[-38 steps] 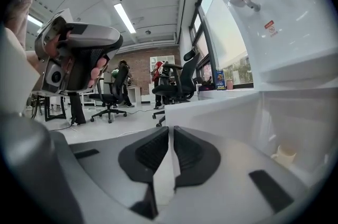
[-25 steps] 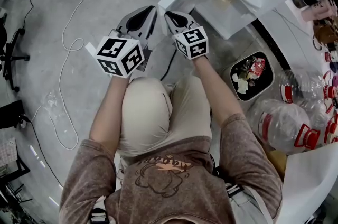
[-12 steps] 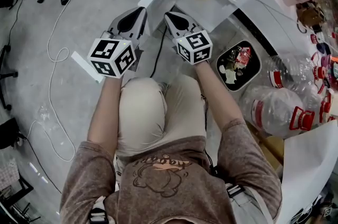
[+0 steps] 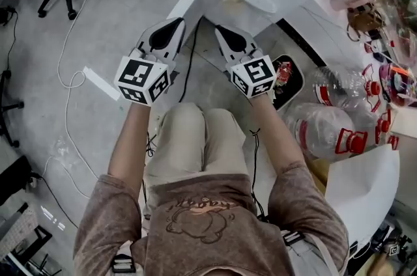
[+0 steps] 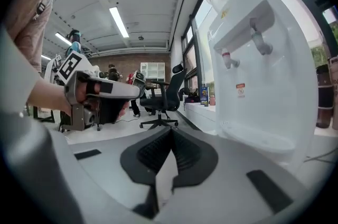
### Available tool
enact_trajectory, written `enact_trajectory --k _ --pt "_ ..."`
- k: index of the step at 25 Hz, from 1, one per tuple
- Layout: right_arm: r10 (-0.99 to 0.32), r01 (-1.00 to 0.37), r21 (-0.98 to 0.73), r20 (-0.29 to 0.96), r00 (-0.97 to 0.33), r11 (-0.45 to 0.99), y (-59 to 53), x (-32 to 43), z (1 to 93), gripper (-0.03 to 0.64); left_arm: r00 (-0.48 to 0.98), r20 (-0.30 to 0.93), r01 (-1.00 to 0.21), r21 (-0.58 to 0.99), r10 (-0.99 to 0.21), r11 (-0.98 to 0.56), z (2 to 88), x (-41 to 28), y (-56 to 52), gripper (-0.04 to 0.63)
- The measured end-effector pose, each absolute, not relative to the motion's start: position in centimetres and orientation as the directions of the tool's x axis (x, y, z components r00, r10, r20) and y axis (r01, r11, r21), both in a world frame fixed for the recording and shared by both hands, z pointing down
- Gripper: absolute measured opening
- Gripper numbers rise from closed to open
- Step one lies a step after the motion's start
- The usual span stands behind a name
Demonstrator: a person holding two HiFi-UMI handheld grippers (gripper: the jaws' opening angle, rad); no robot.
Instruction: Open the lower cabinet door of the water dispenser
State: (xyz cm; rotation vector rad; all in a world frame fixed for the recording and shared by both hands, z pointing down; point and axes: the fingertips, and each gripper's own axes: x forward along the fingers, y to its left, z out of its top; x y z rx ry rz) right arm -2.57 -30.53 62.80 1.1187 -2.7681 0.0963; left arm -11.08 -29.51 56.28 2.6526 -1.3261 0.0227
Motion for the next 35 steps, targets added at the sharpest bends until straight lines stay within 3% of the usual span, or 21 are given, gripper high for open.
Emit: enact_trajectory --k 19,28,35 --pt "-0.7 -0.718 -0.094 0.172 -0.694 0.689 -29.3 -2.1 27.6 0.006 0.632 0.196 -0.775 0.136 -0.75 -0.618 23.7 -11.6 -28.1 0.012" --pt "-0.741 -0.756 -0.092 0.149 -0.654 0.649 -28.0 -0.5 16.5 0.006 0.667 0.181 -0.745 0.159 -0.723 -0.648 14.3 -11.1 -27.5 0.012" --pt "-0.791 -0.799 -0.079 0.112 -0.601 0.596 -27.9 1.2 13.0 0.006 0.693 0.157 -0.721 0.163 -0.704 -0.673 12.0 -10.6 -28.1 0.013"
